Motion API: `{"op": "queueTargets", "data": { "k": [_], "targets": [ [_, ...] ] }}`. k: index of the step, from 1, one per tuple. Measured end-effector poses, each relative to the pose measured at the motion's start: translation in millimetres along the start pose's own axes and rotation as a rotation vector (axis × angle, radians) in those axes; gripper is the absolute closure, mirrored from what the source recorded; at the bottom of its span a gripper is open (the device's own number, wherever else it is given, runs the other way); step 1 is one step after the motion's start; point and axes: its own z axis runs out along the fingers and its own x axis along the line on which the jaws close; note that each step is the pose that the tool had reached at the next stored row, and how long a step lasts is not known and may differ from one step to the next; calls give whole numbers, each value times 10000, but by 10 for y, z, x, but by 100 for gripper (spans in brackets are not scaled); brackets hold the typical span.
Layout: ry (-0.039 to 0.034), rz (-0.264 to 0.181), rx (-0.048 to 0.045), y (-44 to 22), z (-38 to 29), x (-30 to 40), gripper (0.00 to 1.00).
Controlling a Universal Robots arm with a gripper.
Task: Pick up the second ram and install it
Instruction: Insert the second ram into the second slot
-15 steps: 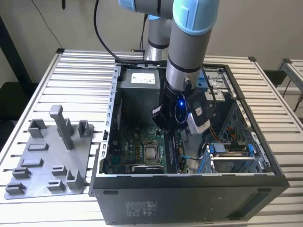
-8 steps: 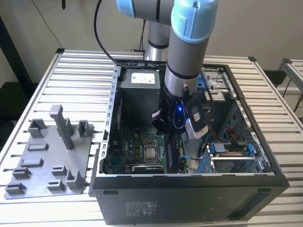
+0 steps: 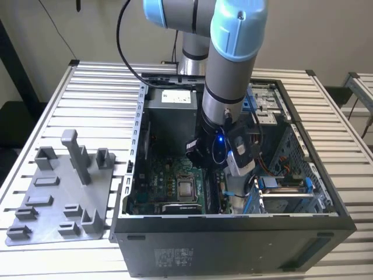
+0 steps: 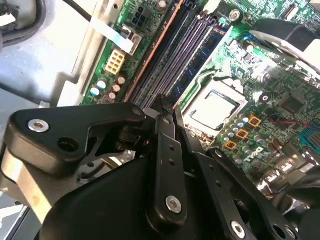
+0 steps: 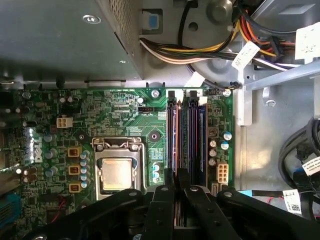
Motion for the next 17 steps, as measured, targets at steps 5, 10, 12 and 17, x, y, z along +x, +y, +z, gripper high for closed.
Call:
{"op": "queueTargets", "data": {
  "k": [5,10,12,17],
  "targets": [
    [1,-1,3,0,4,-1,86],
    [7,-169,8,1,15,-34,86],
    [11,-218,12,1,19,-58,86],
    [15,-286,16,0,43,-72,86]
  ]
}}
